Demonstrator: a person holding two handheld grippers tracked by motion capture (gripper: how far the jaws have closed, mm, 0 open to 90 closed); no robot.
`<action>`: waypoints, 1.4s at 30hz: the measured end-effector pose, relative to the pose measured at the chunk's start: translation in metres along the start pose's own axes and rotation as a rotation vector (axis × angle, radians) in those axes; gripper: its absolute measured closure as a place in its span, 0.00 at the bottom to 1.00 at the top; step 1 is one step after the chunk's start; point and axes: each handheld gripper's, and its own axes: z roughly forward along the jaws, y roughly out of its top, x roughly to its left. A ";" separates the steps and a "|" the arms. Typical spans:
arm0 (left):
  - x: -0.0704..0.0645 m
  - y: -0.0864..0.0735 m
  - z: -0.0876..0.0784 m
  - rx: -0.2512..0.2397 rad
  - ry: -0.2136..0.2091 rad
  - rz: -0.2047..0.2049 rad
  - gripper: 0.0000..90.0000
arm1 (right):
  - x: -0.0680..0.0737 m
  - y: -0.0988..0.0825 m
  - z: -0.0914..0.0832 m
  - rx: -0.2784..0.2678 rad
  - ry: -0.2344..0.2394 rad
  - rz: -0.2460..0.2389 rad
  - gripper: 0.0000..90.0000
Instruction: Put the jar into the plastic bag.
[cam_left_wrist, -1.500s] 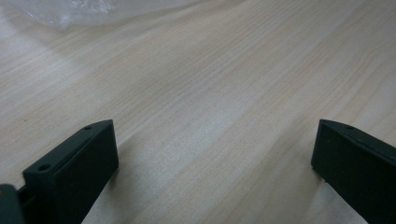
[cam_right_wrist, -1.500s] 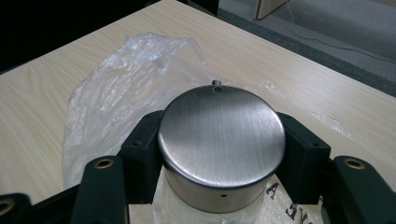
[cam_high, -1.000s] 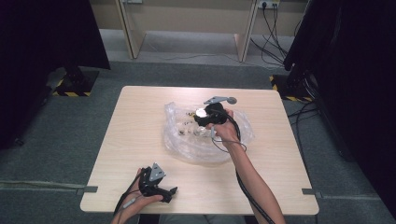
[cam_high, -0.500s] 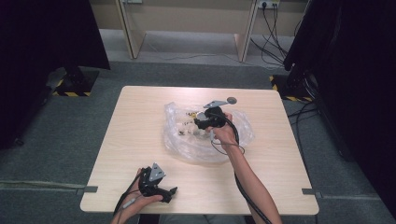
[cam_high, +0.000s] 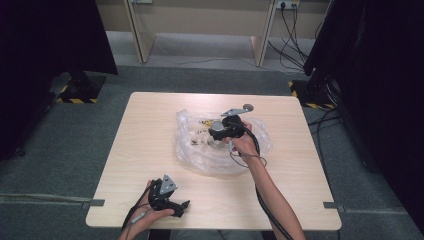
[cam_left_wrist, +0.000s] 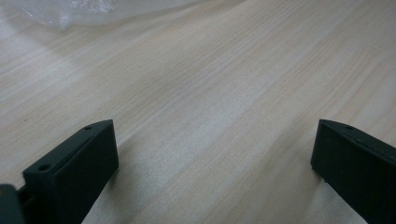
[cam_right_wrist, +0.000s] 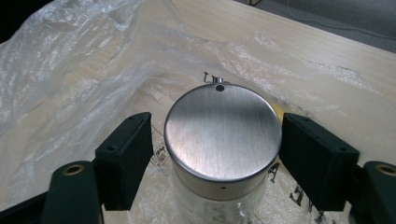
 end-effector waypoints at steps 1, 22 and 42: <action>0.000 0.000 0.000 0.000 0.000 0.000 0.00 | 0.000 0.000 -0.001 -0.002 -0.004 -0.006 0.26; 0.000 0.000 0.000 0.000 0.001 0.000 0.00 | 0.006 -0.008 -0.035 -0.054 0.031 0.048 0.04; 0.000 0.000 0.000 0.000 0.001 0.000 0.00 | 0.020 -0.026 -0.055 -0.072 0.043 0.022 0.04</action>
